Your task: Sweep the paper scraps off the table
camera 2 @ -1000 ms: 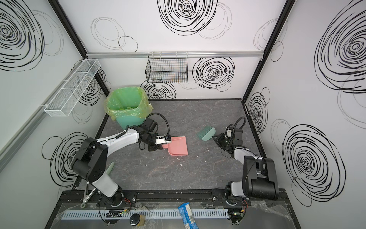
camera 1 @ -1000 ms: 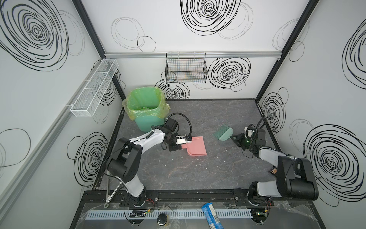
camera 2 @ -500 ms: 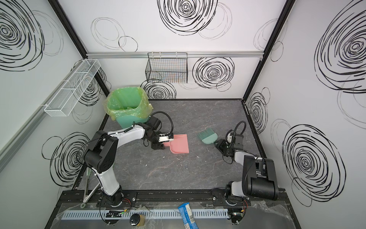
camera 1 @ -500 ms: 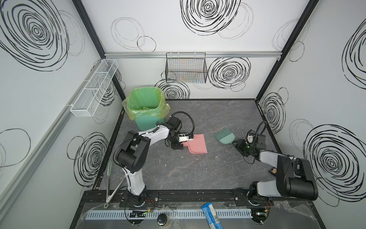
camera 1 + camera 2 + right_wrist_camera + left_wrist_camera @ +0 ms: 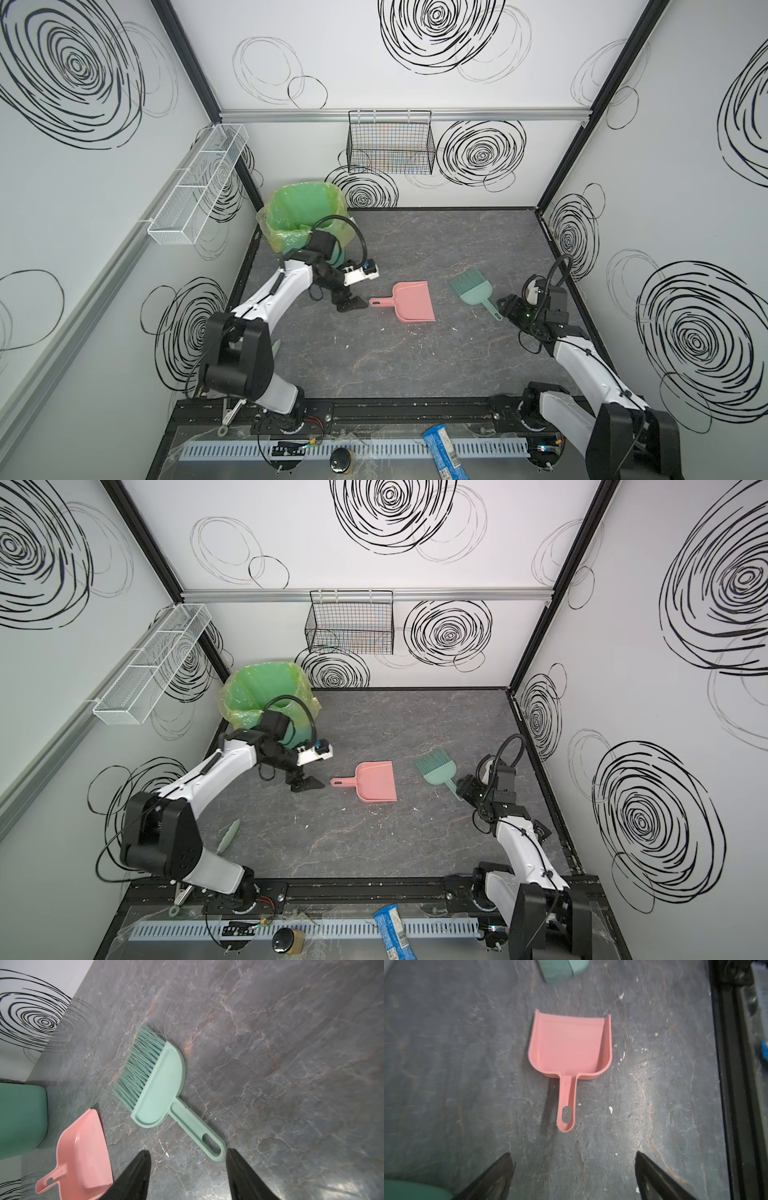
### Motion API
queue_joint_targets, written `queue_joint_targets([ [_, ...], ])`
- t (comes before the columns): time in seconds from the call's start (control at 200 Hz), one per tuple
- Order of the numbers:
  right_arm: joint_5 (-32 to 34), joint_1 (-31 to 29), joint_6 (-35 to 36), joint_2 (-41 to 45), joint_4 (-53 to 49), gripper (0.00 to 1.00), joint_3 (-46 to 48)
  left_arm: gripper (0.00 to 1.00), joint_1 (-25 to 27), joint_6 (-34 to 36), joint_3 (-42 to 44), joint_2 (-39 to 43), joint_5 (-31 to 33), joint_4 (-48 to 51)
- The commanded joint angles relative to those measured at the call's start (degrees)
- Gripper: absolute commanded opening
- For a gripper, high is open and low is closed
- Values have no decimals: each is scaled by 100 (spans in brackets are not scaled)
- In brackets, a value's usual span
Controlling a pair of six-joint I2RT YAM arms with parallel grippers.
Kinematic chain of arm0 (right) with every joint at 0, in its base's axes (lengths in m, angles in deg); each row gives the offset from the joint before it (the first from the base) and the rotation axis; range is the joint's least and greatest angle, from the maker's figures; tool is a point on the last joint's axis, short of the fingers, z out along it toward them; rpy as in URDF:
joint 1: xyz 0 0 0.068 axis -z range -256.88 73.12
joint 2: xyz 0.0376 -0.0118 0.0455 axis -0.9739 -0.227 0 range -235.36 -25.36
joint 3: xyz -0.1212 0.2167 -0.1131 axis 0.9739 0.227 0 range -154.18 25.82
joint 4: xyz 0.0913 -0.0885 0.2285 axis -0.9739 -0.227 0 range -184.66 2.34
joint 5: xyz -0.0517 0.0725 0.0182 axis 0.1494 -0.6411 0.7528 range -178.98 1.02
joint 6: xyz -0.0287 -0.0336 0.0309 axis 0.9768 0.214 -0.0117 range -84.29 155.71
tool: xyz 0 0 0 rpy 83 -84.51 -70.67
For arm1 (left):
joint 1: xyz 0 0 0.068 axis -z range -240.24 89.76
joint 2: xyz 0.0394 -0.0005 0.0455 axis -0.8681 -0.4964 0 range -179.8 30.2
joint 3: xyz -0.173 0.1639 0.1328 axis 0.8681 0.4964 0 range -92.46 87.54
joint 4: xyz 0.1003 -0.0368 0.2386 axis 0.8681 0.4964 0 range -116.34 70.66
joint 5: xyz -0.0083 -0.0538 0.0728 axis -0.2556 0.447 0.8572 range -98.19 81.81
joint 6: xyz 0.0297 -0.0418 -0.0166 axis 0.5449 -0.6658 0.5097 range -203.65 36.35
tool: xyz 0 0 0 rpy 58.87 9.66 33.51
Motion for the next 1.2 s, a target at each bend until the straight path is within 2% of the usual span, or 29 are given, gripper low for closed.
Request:
queue_joint_targets([
  [0.0,880,-199,107,223,-417,66,-508,96,-744,-406,168,501,-1693,-66],
  [0.07,1190,-246,279,263,-114,74,-713,96,-1220,-1879,766,823,-1973,-1707],
  [0.12,1444,-251,474,253,320,80,-735,96,-1430,-3309,1408,1056,-1775,-3348],
  [0.16,1689,-247,630,218,711,87,-701,96,-1510,-4259,1977,1224,-1299,-4715],
  [0.195,1881,-242,791,184,1105,99,-627,96,-1514,-4851,2447,1337,-711,-5773],
  [0.265,2210,-246,1138,124,2118,100,-253,96,-1456,-5495,3315,1464,391,-7409],
  [0.365,2449,-248,1320,-16,3555,100,395,96,-1303,-5748,4229,1453,1396,-9106],
  [0.45,2566,-246,1465,-269,4780,100,962,96,-1215,-5941,4698,1381,1757,-9933],
  [0.51,2751,-238,1587,-523,5333,100,1154,96,-1166,-6190,4814,1436,2088,-10039],
  [0.595,3047,-246,1686,-867,5496,100,1147,96,-1011,-6217,5180,1405,2440,-10553],
  [0.695,3150,-242,1761,-1396,6793,100,1570,96,-686,-5979,5722,1060,2820,-11695],
  [0.72,3191,-245,1745,-1505,7073,100,1624,96,-614,-5964,5731,1075,3001,-11690],
  [0.795,3198,-315,2023,-1523,7014,100,1547,96,-319,-5777,5702,925,3412,-11692],
  [0.86,3316,-375,2274,-1684,8019,100,1911,96,-150,-5745,5848,493,3788,-12564],
  [0.906,3241,-296,2133,-1937,8505,100,2070,96,-244,-5873,5880,406,3886,-12482],
  [0.946,2972,-255,2324,-2194,9021,100,2164,96,-234,-5880,5813,65,3981,-12803],
  [0.986,2784,-299,2425,-2266,8942,100,2102,96,-216,-5967,5806,-222,4272,-13223],
  [1.016,2831,-360,2436,-2311,8659,100,1968,96,-242,-6037,5752,-84,4344,-12823],
  [1.061,2872,-430,2538,-2643,8746,100,1852,96,-210,-5992,5572,91,4349,-12233],
  [1.111,2847,-454,2726,-3010,8850,100,1613,96,-260,-6056,5545,-10,4344,-12383],
  [1.151,3009,-518,2777,-3086,8486,100,1361,96,-347,-6134,5575,-81,4235,-12544],
  [1.196,3250,-605,2519,-2903,7824,100,1194,96,-387,-6177,5574,-48,4212,-12480],
])
